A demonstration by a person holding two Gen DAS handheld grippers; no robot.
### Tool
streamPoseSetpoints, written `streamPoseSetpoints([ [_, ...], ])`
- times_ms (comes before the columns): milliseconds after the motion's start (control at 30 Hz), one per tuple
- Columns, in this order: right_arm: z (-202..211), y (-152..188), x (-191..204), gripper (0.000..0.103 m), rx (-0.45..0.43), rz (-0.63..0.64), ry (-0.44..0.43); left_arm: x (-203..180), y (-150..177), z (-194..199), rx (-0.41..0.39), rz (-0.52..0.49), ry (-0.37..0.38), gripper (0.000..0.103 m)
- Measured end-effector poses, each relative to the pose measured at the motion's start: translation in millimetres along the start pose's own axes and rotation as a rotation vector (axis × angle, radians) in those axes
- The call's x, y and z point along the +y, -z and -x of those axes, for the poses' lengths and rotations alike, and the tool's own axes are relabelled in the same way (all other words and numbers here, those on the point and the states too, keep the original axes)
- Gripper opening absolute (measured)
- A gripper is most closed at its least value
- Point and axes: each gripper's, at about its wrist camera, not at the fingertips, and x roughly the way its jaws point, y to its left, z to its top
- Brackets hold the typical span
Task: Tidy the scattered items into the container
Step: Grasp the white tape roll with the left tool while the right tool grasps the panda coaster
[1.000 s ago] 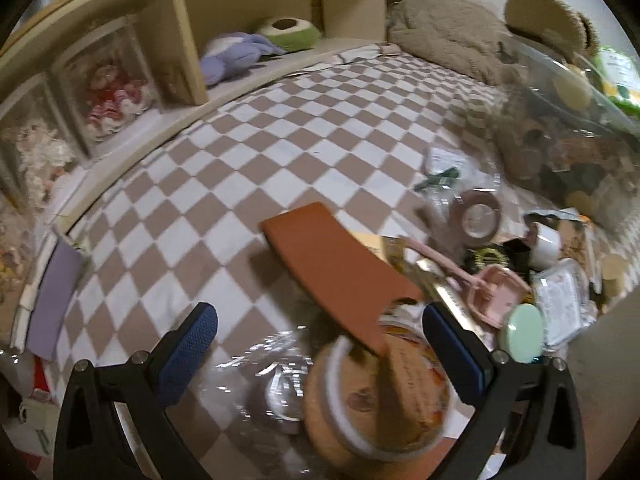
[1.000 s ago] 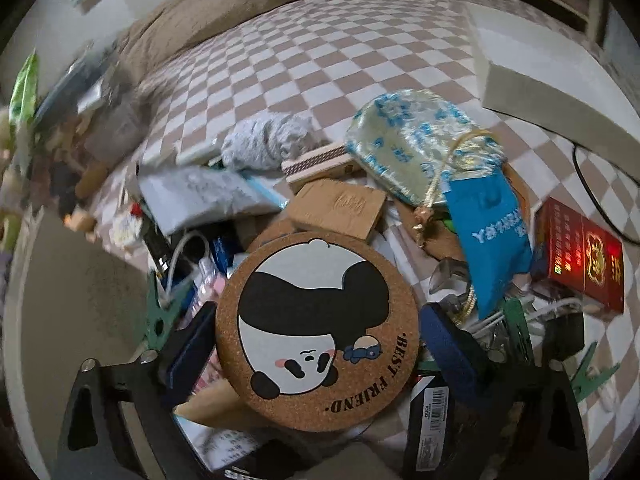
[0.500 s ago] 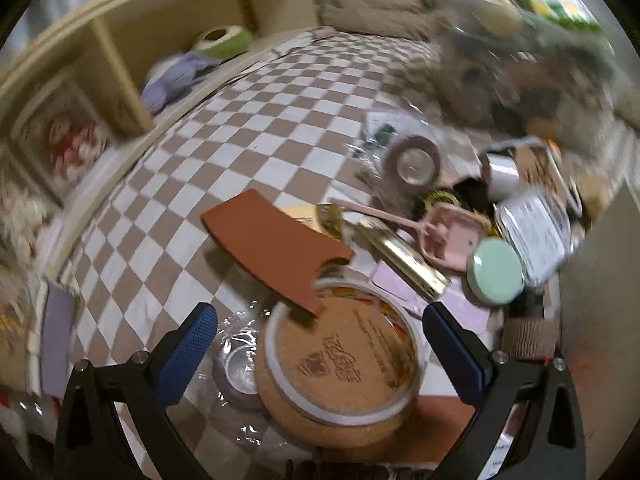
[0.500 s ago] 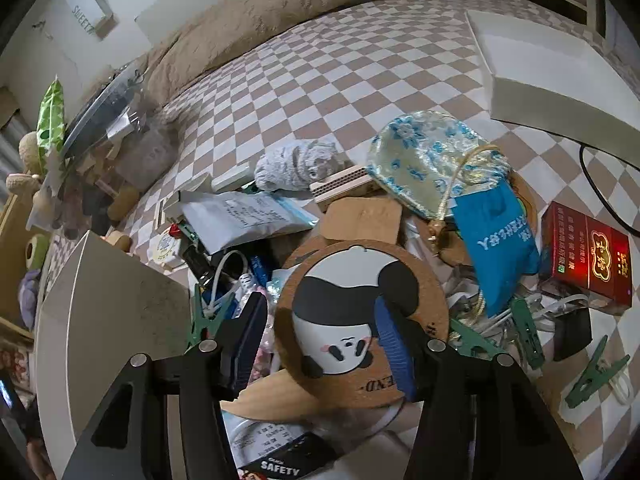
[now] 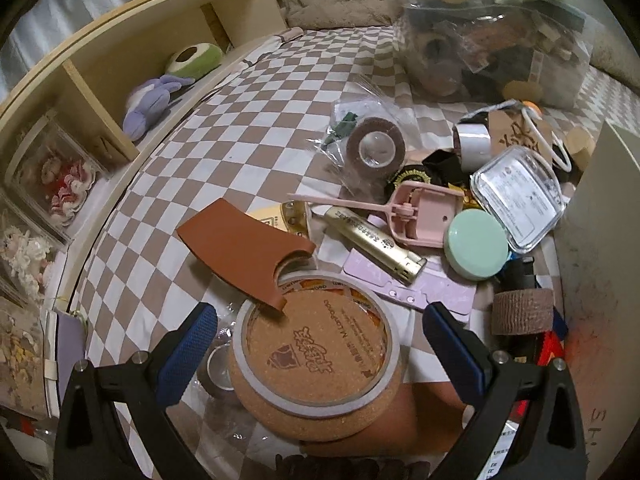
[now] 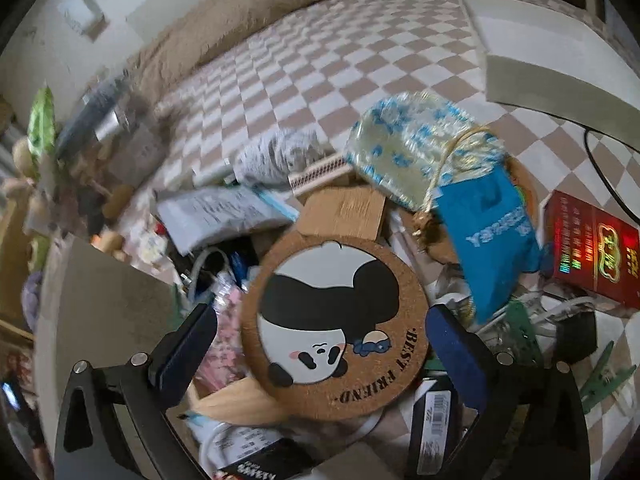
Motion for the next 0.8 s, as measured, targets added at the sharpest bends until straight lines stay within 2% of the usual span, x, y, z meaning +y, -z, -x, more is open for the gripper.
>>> streamPoseSetpoints([
  [100, -8, -1, 7, 0.103, 0.003, 0.029, 0.056, -2, 0, 0, -0.001, -0.011, 0.003, 0.103],
  [200, -10, -1, 6, 0.103, 0.0, 0.016, 0.067, -3, 0, 0, 0.002, -0.01, 0.0, 0.103],
  [533, 19, -2, -13, 0.103, -0.034, -0.113, -0.092, -1, -1, -2, 0.005, 0.001, 0.011, 0.103],
  [700, 20, -2, -14, 0.103, -0.017, -0.1, -0.093, -1, 0, -2, 0.005, 0.006, 0.012, 0.103],
  [800, 18, 0, -21, 0.103, 0.011, -0.134, -0.107, 1, -1, -1, 0.006, 0.013, 0.015, 0.103],
])
